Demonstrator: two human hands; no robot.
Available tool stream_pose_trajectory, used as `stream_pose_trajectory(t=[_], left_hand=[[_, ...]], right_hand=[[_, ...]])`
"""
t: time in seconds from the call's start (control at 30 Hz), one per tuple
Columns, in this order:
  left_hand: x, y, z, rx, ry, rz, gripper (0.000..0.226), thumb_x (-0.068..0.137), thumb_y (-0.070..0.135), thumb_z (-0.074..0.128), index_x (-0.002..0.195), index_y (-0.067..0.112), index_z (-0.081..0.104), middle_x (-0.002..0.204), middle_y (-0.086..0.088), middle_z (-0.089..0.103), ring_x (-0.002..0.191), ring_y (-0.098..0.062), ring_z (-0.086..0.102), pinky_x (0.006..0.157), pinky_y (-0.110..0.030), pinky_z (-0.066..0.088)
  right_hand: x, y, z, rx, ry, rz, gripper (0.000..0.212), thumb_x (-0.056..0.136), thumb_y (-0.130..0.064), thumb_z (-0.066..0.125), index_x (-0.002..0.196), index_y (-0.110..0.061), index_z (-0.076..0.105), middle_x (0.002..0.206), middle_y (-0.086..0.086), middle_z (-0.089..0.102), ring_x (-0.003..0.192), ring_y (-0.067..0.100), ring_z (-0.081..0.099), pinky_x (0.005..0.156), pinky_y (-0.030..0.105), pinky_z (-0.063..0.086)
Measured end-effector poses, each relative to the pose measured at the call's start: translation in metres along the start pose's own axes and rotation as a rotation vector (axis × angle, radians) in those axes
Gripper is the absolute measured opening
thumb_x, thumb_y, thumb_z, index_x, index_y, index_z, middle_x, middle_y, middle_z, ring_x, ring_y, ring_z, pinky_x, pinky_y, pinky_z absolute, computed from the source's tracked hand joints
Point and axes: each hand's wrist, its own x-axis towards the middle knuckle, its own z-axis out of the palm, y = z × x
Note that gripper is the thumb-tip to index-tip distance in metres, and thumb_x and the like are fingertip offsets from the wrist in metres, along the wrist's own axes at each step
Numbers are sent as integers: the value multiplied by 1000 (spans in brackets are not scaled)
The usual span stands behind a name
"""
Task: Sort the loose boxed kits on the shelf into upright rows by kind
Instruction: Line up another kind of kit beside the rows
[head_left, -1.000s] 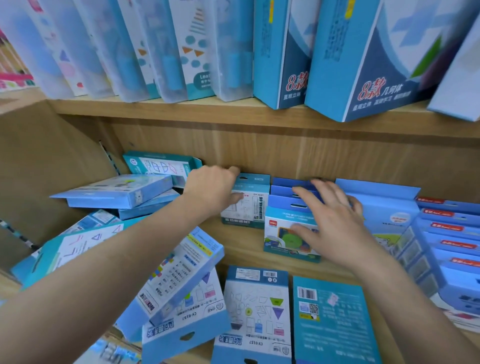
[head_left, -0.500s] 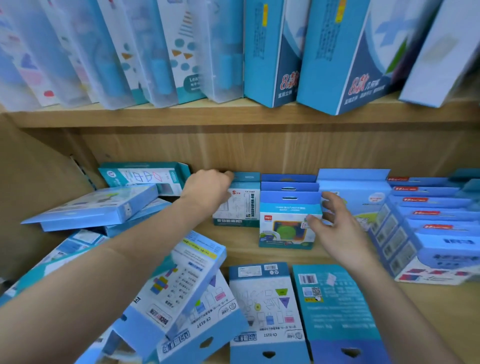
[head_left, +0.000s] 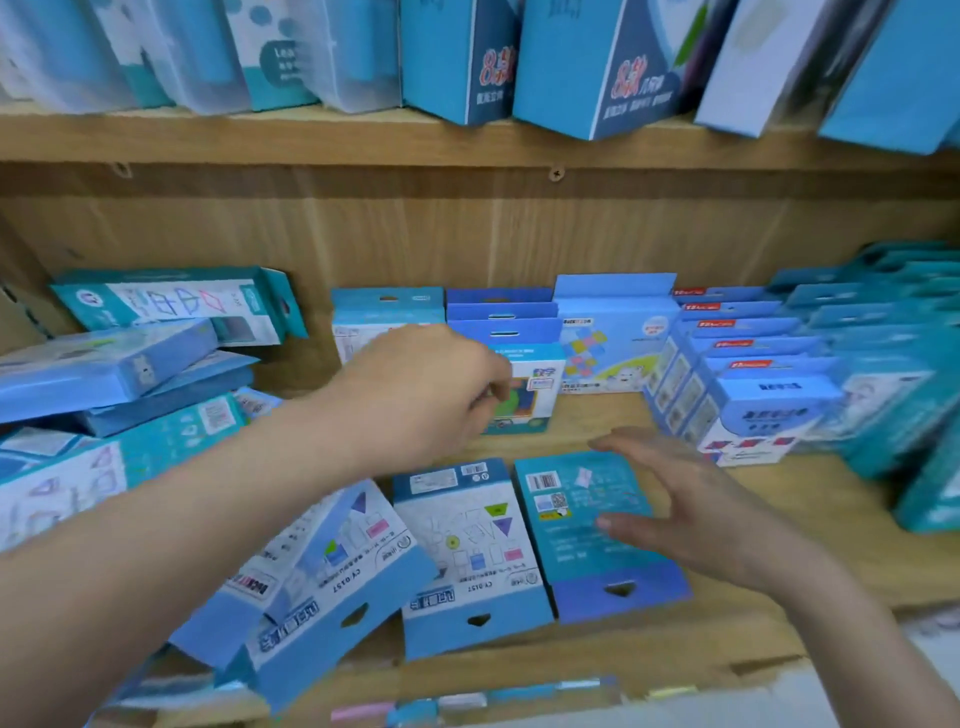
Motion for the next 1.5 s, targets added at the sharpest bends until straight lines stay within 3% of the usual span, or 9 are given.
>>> stream_pose_trajectory(t=[0.2, 0.4, 0.57, 0.67, 0.77, 0.87, 0.97, 1.07, 1.5], left_hand=[[-3, 54, 38, 90, -259, 247, 28, 91, 42, 49, 102, 20, 61, 100, -4, 64, 95, -30, 59, 69, -35, 50], [-3, 96, 90, 146, -465, 288, 65, 83, 60, 55, 124, 10, 49, 123, -14, 55, 112, -33, 52, 82, -41, 47], [-8, 104, 97, 97, -335, 202, 39, 91, 37, 52, 119, 9, 51, 117, -15, 55, 108, -34, 54, 72, -38, 41], [-16, 107, 93, 66, -200, 216, 16, 94, 20, 46, 103, 14, 57, 102, -13, 63, 93, -36, 61, 62, -36, 36], [-16, 101, 77, -93, -43, 135, 17, 99, 28, 42, 102, 18, 56, 99, -12, 66, 92, -36, 59, 66, -37, 38], [-7, 87, 69, -436, 140, -26, 18, 97, 32, 47, 91, 18, 56, 87, -10, 66, 88, -34, 58, 70, -38, 44], [0, 75, 77, -701, 131, -170, 18, 96, 27, 50, 79, 22, 51, 69, 0, 56, 78, -29, 56, 63, -34, 40], [4, 66, 80, -802, 141, -254, 18, 96, 26, 51, 79, 23, 54, 71, 1, 58, 74, -26, 57, 61, -32, 39], [6, 72, 93, -1059, 100, -253, 8, 88, 27, 65, 95, 24, 63, 95, 3, 71, 90, -12, 67, 82, -42, 55]], right_hand=[[-40, 10, 33, -182, -241, 130, 104, 67, -52, 77, 143, -52, 6, 155, -18, -9, 143, 6, -12, 114, 23, 15], [-46, 15, 47, -205, -48, 72, 64, 88, -40, 59, 143, -45, 27, 156, -15, 14, 144, 7, 11, 111, 15, 12], [-50, 21, 49, -139, 85, 32, 35, 91, -22, 57, 124, -31, 62, 136, -9, 54, 133, 12, 42, 108, 27, 35], [-55, 18, 37, -12, 258, -18, 14, 84, -21, 67, 93, -28, 74, 96, -10, 74, 96, 11, 67, 82, 30, 51], [-54, 3, 16, 267, 449, 84, 22, 77, -13, 76, 75, -35, 73, 74, -24, 69, 72, -3, 62, 64, 15, 46], [-49, -8, -3, 522, 599, 102, 31, 76, -21, 76, 99, -39, 67, 93, -23, 69, 84, -6, 60, 64, 10, 45], [-49, -12, -10, 531, 451, 129, 54, 71, -36, 75, 119, -47, 53, 105, -16, 63, 95, -4, 57, 74, 18, 49], [-50, -10, -4, 565, 316, 141, 67, 75, -17, 77, 129, -42, 45, 97, -9, 69, 92, -4, 58, 70, 15, 49], [-48, 18, 8, 600, 423, 222, 50, 73, -5, 78, 105, -32, 49, 90, -9, 72, 86, 2, 66, 76, 18, 50]])
